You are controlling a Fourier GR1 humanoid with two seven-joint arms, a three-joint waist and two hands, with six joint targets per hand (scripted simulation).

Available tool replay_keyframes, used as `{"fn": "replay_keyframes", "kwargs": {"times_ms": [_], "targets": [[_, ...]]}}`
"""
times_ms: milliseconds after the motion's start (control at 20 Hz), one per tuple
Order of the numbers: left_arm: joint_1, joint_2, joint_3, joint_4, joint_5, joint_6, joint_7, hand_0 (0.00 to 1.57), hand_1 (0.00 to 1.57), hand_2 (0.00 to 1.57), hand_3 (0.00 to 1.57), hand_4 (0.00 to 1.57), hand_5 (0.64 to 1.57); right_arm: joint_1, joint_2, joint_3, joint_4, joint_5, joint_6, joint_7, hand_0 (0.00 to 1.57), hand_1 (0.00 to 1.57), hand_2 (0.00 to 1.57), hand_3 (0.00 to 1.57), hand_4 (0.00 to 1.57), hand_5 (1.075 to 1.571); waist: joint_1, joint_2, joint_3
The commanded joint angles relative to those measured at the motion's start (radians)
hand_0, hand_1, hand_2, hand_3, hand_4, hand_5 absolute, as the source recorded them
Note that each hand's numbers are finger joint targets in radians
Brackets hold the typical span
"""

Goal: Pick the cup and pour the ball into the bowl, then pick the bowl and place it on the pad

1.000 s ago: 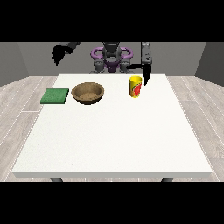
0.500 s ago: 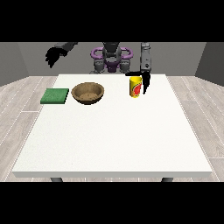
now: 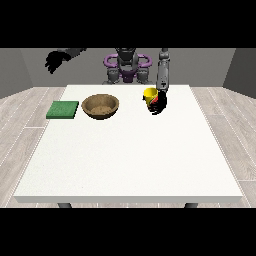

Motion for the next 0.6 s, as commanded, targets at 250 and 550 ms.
{"fn": "replay_keyframes", "kwargs": {"times_ms": [250,550], "targets": [[-0.067,0.016,-0.039,0.079,-0.095,0.151,0.089,1.28,1.28,1.57,1.57,1.41,1.413,0.015,-0.094,-0.116,0.123,-0.101,0.090,0.018,0.00,0.00,0.00,0.18,0.63,1.566,0.005,-0.071,-0.0021],[-0.153,-0.018,-0.241,0.031,-0.346,0.328,0.335,1.30,1.30,1.57,1.57,1.40,1.488,0.001,-0.071,-0.081,0.209,-0.039,0.020,0.076,0.00,0.00,0.00,0.28,0.64,1.564,0.076,-0.230,0.0001]]}}
